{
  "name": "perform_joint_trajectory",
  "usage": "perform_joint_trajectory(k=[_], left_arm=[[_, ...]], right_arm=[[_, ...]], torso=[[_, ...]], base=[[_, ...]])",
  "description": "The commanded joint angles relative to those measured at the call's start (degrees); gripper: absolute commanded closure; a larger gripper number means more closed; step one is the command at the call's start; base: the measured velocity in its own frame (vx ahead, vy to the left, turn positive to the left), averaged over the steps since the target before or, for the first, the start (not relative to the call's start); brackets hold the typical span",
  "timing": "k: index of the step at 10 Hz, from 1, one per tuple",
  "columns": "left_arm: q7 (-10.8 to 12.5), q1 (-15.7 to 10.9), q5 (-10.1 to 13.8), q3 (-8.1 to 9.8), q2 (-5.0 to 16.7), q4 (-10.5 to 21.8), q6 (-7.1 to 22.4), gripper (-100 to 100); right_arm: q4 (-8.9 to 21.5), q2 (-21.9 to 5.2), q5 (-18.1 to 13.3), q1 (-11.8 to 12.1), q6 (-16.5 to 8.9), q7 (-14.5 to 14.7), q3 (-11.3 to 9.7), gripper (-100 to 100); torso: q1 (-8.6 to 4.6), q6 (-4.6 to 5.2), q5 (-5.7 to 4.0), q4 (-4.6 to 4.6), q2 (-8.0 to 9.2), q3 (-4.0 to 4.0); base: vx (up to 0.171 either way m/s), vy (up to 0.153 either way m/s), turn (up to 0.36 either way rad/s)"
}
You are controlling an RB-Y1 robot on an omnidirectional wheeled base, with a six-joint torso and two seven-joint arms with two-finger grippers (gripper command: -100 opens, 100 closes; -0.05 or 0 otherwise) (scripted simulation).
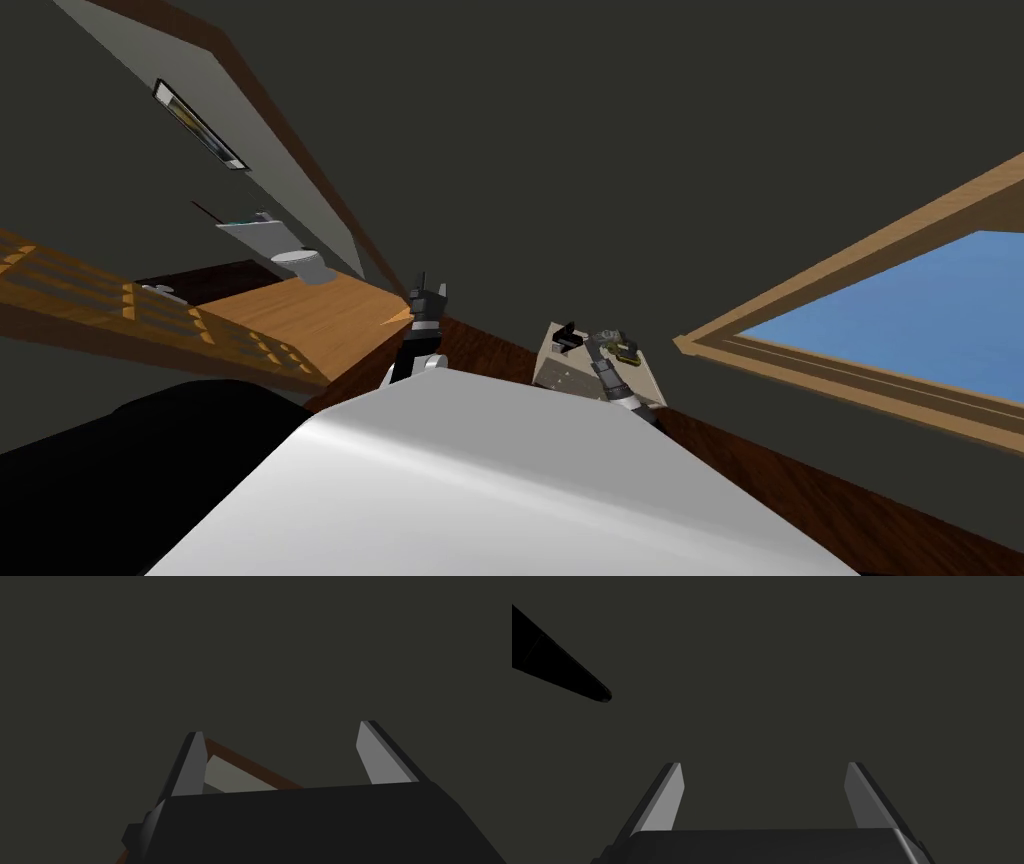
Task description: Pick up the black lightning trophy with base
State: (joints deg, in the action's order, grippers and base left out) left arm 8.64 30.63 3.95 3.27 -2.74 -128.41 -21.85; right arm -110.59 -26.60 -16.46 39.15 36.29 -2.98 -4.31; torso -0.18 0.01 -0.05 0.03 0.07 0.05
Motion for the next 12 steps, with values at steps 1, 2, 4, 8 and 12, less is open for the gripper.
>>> perform_joint_trajectory(k=[1, 2, 4, 8, 12], left_arm=[[0.00, 0.00, 0.00, 0.00, 0.00, 0.00, 0.00, 0], [0.00, -0.01, 0.00, -0.01, 0.00, 0.00, 0.00, 0], [0.00, -0.01, 0.00, 0.00, 0.00, 0.00, 0.00, 0], [0.00, 0.01, 0.00, 0.01, 0.00, 0.00, 0.00, 0], [0.00, 0.00, 0.00, 0.00, 0.01, 0.00, 0.00, 0]], right_arm=[[2.86, -1.76, -1.19, 1.40, 1.21, 1.40, -0.38, -100], [3.19, -1.76, -1.19, 1.40, 1.21, 1.40, -0.38, -100], [5.41, -3.72, -2.13, 2.36, 1.43, 2.32, -0.55, -100], [12.59, -10.02, -4.87, 5.28, 1.99, 5.32, -0.94, -100], [17.75, -14.50, -6.62, 7.17, 2.22, 7.41, -1.09, -100]], torso=[[0.00, 0.00, 0.00, 0.00, 0.00, 0.00], [0.02, -0.02, 0.02, -0.01, 0.00, 0.00], [0.03, -0.02, 0.02, -0.01, -0.03, -0.02], [-0.06, 0.01, 0.00, -0.02, -0.08, -0.05], [-0.08, -0.03, 0.00, -0.04, -0.23, -0.13]], base=[[-0.044, -0.011, 0.300], [-0.040, -0.017, 0.142], [-0.040, -0.012, 0.223], [-0.030, -0.023, 0.341], [-0.005, -0.029, 0.303]])
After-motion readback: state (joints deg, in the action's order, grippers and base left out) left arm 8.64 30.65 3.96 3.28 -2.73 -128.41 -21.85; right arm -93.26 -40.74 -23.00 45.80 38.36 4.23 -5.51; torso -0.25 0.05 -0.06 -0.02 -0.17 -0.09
